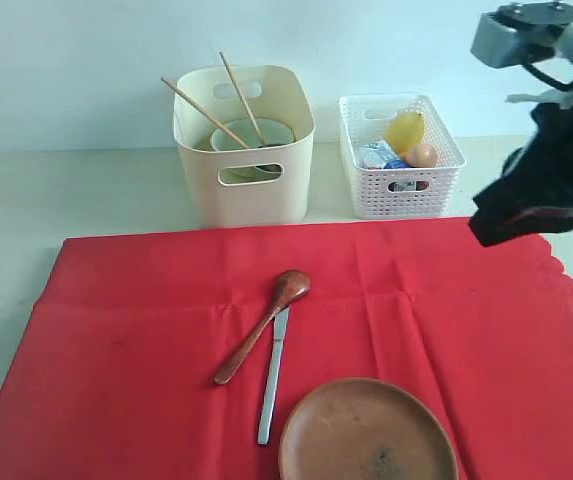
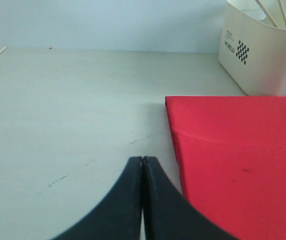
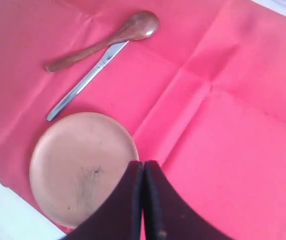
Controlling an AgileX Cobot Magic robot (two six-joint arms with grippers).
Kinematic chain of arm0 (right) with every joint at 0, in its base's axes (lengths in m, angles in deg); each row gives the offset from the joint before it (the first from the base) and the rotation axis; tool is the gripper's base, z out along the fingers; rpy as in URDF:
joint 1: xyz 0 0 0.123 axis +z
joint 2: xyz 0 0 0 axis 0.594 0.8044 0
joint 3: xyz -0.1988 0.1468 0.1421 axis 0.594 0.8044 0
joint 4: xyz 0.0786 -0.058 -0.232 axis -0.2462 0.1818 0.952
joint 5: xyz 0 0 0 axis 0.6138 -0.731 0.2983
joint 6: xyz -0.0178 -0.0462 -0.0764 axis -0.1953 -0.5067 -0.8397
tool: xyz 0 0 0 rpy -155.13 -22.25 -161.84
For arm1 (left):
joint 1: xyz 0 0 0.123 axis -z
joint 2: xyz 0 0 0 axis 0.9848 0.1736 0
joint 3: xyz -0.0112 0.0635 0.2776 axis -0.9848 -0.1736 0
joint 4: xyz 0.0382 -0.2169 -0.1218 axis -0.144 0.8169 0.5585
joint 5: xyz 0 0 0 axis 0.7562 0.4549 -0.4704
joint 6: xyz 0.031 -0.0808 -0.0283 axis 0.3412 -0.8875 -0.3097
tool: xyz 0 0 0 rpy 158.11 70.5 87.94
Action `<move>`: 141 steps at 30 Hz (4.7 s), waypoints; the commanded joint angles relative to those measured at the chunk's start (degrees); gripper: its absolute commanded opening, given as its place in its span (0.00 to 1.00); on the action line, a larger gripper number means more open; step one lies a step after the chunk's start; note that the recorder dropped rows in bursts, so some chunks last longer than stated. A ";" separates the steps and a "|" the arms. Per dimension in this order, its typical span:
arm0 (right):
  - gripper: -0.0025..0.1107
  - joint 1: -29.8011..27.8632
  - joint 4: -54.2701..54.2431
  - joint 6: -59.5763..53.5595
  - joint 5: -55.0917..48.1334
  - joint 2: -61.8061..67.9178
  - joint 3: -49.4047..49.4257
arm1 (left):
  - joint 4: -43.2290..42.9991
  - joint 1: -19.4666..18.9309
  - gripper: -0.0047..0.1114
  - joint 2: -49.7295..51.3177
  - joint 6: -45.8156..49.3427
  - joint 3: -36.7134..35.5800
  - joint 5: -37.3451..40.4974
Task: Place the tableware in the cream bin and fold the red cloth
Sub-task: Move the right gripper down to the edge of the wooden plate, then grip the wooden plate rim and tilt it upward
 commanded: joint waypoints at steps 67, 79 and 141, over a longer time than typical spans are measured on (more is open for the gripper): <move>0.27 -0.26 -23.28 -9.68 13.50 29.79 18.71 | 0.00 0.03 0.04 -0.38 0.21 -0.17 -0.74; 0.27 -0.26 -27.88 -15.48 13.41 29.79 18.71 | 0.00 0.03 0.04 -0.38 0.21 -0.17 -0.74; 0.02 -0.26 -21.49 -10.51 13.29 4.63 12.10 | 0.00 0.03 0.04 -0.38 0.21 -0.17 -0.74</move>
